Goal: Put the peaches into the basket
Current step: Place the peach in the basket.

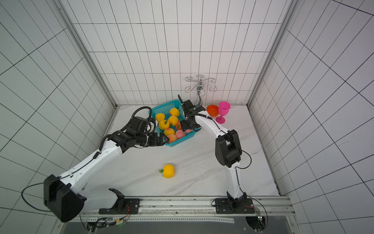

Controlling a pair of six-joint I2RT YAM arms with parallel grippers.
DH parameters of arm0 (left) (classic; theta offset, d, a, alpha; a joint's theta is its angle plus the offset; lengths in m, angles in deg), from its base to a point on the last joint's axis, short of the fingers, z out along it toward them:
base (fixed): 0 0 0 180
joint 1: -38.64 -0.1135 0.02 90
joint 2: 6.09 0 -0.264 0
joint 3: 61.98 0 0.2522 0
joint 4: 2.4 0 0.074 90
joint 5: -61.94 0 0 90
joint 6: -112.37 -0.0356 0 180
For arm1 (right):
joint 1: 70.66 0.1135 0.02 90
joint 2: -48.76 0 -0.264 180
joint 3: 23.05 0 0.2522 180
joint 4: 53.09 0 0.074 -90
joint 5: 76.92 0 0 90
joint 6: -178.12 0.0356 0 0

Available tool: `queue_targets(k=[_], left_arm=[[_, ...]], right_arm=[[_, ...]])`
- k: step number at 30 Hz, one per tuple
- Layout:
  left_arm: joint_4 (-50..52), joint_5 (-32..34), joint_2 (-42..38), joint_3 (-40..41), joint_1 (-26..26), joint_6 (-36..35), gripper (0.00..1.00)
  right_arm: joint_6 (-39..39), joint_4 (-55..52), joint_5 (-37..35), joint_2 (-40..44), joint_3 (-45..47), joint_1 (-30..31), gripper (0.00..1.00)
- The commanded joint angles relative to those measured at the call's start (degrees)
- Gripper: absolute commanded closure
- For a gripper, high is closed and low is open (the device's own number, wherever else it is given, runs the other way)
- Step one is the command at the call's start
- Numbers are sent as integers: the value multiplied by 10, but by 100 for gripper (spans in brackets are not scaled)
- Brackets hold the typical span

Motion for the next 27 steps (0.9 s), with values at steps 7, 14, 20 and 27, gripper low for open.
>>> queue_targets(k=[7,14,20,27], left_arm=[[-1,-5,-4,4,-13,-9,2],[9,-6,-6,1,-18,-8,1],[18,-8,-10,2,-19,-3,1],[23,-10,-18,2,-19,-3,2]], right_arm=[[-9,-3,-11,-24,-17,-4,28],[-9,-2,-12,-24,-10,-3,25],[-5,3,-9,-20,1,-2,22],[-1,12,-8,-5,15,-3,18]])
